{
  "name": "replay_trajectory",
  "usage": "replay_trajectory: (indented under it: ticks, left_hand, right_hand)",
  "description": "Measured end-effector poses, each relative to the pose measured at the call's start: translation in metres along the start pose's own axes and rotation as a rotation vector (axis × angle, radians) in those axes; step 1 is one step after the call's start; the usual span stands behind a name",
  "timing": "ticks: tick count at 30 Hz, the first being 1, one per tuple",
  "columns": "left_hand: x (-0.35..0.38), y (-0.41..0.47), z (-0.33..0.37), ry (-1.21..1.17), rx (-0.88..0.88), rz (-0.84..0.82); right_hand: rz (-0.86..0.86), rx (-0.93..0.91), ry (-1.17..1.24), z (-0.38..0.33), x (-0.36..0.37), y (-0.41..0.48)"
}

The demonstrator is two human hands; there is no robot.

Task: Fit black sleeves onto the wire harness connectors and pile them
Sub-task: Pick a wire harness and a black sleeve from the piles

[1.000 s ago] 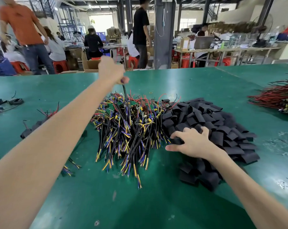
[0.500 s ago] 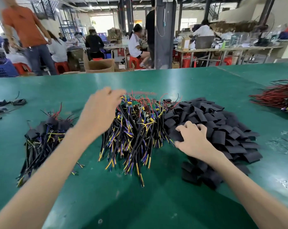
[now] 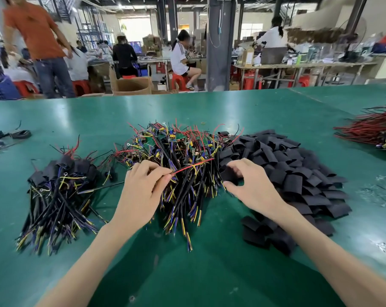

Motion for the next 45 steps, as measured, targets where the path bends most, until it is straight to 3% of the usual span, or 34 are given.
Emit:
replay_trajectory:
  ticks: [13,32,39,45]
  left_hand:
    - [-0.001,-0.005,0.008,-0.051,0.061,0.044]
    - [-0.004,-0.006,0.007,0.100,0.101,0.015]
    - [0.001,-0.007,0.011,0.076,0.132,-0.035]
    - [0.010,-0.012,0.025,-0.062,0.136,-0.086]
  right_hand:
    - [0.042,-0.033,0.080,-0.005,-0.005,0.000]
    - [0.094,0.019,0.156,-0.008,-0.010,0.000]
    - [0.098,-0.317,-0.216,-0.016,-0.008,-0.006]
    - [0.088,-0.446,-0.246,-0.031,0.000,-0.014]
Point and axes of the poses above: each hand's wrist, its own y-axis towards the middle knuckle, its own x-axis out of the palm, z = x × y, the point moved 1 cm from there along y, towards the middle knuckle, and after that the axes turned 3 degrees about x, right-handed, at the moved point
